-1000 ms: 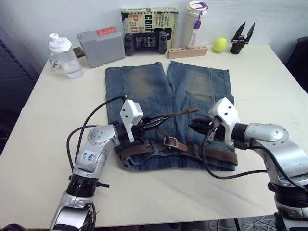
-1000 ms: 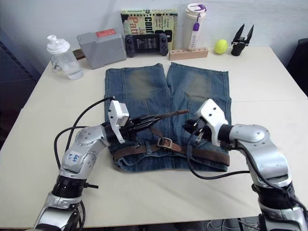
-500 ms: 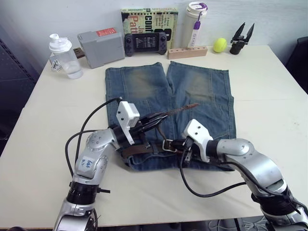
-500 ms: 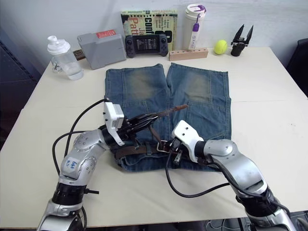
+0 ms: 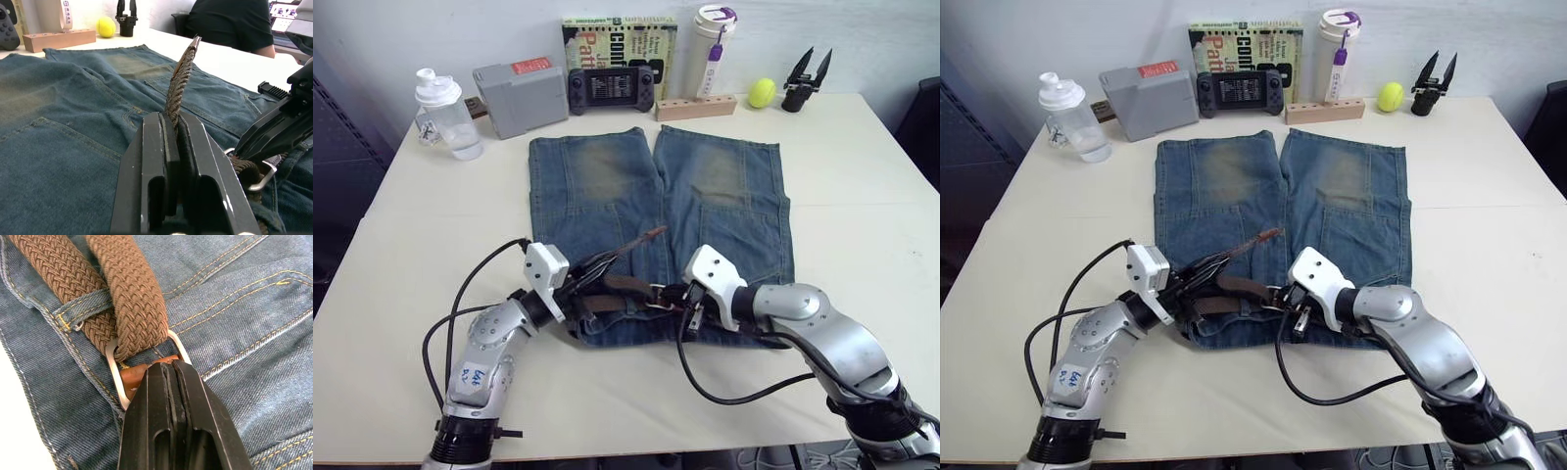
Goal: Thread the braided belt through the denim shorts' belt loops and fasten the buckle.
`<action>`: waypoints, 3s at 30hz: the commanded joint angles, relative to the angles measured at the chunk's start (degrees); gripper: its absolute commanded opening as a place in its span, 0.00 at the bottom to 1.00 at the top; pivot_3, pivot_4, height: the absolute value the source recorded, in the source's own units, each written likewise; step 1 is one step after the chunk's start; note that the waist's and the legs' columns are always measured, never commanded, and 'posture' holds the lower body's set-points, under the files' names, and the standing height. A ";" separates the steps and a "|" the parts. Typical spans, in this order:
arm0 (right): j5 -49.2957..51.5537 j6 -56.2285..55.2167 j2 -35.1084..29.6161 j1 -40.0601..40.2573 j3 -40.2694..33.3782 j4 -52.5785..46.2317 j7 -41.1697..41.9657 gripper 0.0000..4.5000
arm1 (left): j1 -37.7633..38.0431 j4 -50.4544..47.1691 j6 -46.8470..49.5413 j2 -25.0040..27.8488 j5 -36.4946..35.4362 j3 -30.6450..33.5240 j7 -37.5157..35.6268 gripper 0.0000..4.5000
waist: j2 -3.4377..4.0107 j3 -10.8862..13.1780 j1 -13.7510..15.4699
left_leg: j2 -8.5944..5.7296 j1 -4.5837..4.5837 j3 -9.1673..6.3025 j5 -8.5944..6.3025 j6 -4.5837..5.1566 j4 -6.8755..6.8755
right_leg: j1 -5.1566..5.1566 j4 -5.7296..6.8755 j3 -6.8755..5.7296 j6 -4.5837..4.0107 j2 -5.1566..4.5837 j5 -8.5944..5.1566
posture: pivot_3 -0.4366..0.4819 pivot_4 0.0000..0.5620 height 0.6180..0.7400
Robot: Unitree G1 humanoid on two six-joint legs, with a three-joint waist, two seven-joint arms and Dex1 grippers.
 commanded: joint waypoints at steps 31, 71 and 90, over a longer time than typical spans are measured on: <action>2.68 4.37 0.40 -0.10 -2.34 -6.07 -2.80 0.02 | 5.51 1.38 -11.98 4.45 5.95 1.31 -0.26 0.00 | 0.01 0.01 -1.20 | 0.03 -0.02 -0.13 -0.01 0.00 -0.08 | -0.08 0.00 0.00 -0.07 -0.03 -0.04 | 0.48 0.27 0.85; 1.42 4.87 4.13 -5.16 2.71 -4.27 -6.01 0.02 | 4.63 2.15 -11.93 4.99 6.46 0.50 -0.64 0.00 | 0.01 0.01 -1.22 | 0.03 -0.04 -0.15 -0.02 0.01 -0.09 | -0.09 0.00 -0.02 -0.06 -0.04 -0.04 | 0.48 0.27 0.85; 7.68 -6.08 -2.36 -12.55 -0.05 16.99 16.56 0.02 | 4.32 3.42 -16.64 6.51 8.21 -0.29 -1.78 0.00 | 0.03 0.02 -1.30 | 0.04 -0.02 -0.08 -0.06 0.09 -0.08 | -0.09 0.01 -0.02 -0.06 -0.04 -0.03 | 0.48 0.27 0.85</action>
